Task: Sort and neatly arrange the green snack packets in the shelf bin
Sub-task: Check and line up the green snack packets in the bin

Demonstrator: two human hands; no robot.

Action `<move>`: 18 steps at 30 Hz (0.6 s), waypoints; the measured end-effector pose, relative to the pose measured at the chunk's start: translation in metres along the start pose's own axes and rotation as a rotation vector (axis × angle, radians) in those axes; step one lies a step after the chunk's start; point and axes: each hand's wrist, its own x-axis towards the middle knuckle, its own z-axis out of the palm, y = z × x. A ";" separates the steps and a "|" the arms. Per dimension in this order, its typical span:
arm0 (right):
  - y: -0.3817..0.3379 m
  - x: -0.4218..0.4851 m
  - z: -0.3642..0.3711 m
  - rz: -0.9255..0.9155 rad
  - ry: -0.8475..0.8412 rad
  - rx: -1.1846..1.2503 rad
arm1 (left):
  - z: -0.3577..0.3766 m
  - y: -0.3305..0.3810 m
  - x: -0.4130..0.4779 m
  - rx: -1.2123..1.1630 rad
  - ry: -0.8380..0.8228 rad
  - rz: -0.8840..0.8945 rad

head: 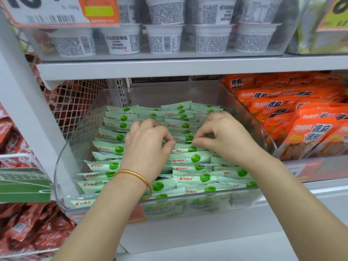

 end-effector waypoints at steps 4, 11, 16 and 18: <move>0.000 0.008 -0.007 0.006 0.068 0.025 | -0.011 -0.009 0.004 0.014 0.005 -0.047; -0.006 0.021 0.011 -0.034 -0.045 -0.081 | -0.003 -0.010 0.021 0.125 -0.170 0.062; -0.004 0.021 0.012 -0.055 -0.139 -0.091 | 0.007 -0.021 0.017 0.125 -0.237 0.086; -0.005 0.020 0.015 -0.060 -0.124 -0.109 | 0.007 -0.020 0.017 0.132 -0.242 0.089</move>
